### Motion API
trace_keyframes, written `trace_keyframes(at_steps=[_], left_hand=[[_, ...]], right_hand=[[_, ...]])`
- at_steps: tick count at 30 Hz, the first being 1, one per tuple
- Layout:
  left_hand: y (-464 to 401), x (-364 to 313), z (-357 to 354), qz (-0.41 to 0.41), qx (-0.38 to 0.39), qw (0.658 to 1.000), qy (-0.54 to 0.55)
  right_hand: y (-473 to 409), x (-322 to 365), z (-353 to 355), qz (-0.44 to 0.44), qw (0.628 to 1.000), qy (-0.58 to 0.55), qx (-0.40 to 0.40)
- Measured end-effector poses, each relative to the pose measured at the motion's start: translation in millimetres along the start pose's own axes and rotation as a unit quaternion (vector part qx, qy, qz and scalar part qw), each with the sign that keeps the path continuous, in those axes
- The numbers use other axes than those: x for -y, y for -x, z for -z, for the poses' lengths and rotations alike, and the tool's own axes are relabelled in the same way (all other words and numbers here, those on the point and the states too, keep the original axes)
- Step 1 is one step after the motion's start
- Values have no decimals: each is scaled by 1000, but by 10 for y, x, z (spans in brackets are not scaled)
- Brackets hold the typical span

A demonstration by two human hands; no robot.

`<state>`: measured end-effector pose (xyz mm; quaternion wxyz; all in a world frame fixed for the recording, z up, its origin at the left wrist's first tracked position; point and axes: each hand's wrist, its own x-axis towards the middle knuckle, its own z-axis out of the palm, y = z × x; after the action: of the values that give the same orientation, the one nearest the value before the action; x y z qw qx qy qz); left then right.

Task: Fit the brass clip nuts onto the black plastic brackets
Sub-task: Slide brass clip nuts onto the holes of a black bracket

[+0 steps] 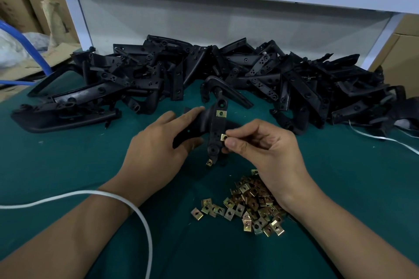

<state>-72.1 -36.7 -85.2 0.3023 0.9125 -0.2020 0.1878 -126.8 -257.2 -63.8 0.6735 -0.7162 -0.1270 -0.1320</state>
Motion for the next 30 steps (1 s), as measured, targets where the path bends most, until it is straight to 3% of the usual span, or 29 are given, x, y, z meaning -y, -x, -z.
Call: trace_keyframes(at_steps=[9,13,16,20,24,30], left_hand=[[28,-120,53,-8,-40,994,-98],[49,-171,47,-14,-51,993,-105],[52,-163,7,-17,-38,998,-41],[32,-132,-19,-18,9,984,175],[35,-130,6,-42,3,980,195],[63,-140,7,-67,15,980,184]], right_hand=[[-1,51,9,-1,997,82,-14],[-4,78,-9,-15,998,52,-22],[-13,124,2,-35,999,-6,-3],[-28,165,52,-89,984,-133,72],[-15,107,53,-152,956,-216,124],[-15,95,86,-204,943,-213,157]])
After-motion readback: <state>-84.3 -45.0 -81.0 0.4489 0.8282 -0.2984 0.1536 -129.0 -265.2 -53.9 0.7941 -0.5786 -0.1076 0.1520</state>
